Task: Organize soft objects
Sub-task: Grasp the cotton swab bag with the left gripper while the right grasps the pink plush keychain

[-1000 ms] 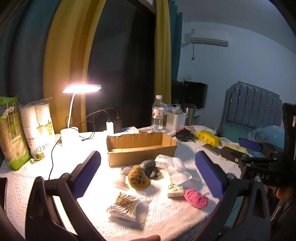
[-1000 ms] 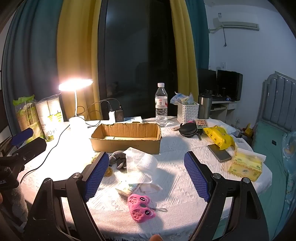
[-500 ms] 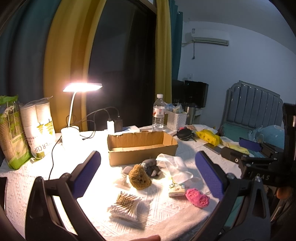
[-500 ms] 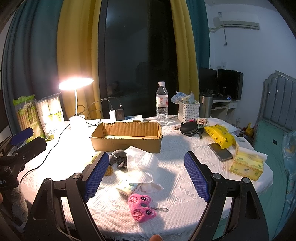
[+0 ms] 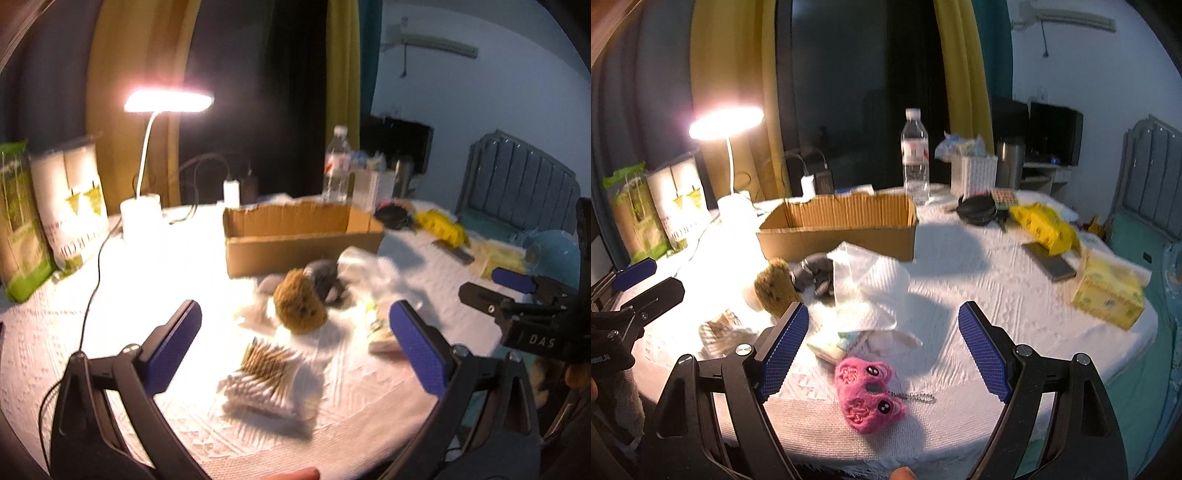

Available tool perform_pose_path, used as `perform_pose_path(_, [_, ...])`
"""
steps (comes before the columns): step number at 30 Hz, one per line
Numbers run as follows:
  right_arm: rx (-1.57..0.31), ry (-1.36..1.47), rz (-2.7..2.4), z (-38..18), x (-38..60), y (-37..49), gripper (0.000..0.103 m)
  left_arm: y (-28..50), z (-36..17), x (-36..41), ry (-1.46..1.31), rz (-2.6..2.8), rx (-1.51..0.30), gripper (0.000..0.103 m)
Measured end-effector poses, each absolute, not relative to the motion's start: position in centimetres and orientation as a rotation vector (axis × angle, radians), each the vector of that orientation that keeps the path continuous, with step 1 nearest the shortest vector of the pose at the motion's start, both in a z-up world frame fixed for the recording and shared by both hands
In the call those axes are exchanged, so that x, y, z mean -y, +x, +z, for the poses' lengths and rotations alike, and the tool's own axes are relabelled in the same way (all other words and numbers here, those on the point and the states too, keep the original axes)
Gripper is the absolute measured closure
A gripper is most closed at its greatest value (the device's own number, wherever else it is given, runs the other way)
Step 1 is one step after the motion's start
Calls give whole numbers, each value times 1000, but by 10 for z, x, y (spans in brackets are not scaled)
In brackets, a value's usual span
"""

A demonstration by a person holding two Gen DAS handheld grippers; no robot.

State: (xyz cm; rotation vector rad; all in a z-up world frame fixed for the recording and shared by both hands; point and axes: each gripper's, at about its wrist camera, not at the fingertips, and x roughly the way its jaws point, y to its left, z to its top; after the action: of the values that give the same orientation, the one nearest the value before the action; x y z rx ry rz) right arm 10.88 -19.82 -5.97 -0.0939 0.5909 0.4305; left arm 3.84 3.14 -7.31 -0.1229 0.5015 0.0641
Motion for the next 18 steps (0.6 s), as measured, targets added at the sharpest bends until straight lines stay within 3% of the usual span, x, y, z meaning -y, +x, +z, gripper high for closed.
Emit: perform_pose_path(18, [-826, -116, 513, -142, 190, 139, 17, 99, -158, -53, -100, 26, -815, 3])
